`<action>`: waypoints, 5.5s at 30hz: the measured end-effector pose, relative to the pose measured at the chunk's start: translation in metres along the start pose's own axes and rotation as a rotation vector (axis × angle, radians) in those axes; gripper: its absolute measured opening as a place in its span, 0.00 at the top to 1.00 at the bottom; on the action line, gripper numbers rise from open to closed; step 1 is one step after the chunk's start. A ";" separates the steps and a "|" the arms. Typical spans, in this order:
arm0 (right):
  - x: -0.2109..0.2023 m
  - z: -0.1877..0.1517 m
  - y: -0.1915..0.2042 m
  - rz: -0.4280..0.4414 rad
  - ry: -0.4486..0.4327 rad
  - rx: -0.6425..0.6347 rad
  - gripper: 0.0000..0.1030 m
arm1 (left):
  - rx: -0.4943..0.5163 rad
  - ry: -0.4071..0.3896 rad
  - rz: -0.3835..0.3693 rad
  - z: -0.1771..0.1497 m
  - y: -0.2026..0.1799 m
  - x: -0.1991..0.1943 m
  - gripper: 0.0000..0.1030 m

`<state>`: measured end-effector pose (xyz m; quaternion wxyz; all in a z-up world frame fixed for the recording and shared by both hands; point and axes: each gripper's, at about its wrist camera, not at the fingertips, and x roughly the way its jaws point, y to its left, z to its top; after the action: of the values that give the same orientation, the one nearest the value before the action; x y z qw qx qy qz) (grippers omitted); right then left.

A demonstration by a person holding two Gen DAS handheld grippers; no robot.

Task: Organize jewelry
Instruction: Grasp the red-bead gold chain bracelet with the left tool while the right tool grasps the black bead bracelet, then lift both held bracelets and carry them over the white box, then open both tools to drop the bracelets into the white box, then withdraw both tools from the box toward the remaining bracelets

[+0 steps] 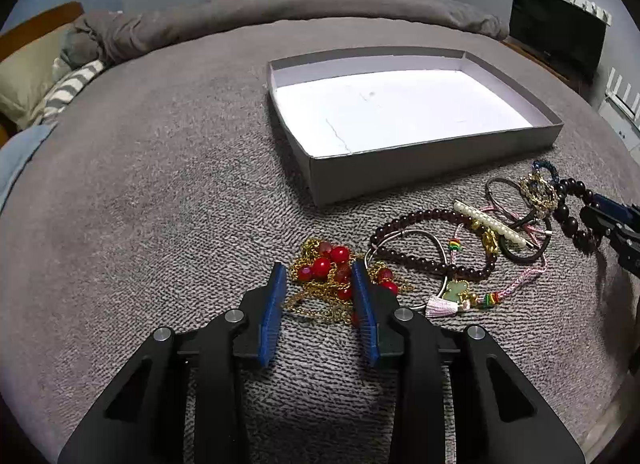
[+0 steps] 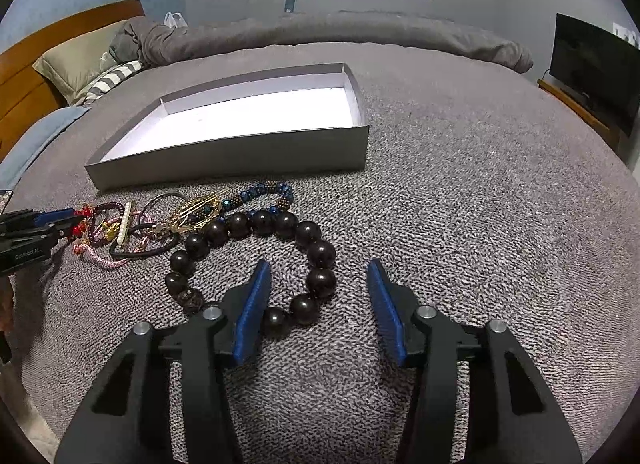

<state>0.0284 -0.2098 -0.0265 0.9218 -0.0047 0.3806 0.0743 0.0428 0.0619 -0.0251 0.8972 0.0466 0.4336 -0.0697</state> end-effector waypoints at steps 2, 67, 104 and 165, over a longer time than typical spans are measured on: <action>0.000 0.000 0.003 0.003 0.000 -0.011 0.65 | 0.001 -0.003 -0.004 -0.001 0.000 -0.001 0.69; 0.045 0.111 0.018 0.050 -0.167 0.034 0.86 | 0.063 -0.139 0.020 0.109 -0.041 0.021 0.75; 0.053 0.092 0.009 -0.034 -0.109 0.020 0.50 | 0.020 -0.100 0.034 0.093 -0.022 0.033 0.37; 0.024 0.036 -0.001 0.045 -0.032 0.049 0.64 | 0.026 -0.112 0.028 0.002 -0.011 -0.019 0.05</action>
<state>0.0709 -0.2049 -0.0178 0.9257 0.0278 0.3675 0.0857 0.0315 0.0522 -0.0093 0.9202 0.0602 0.3812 -0.0653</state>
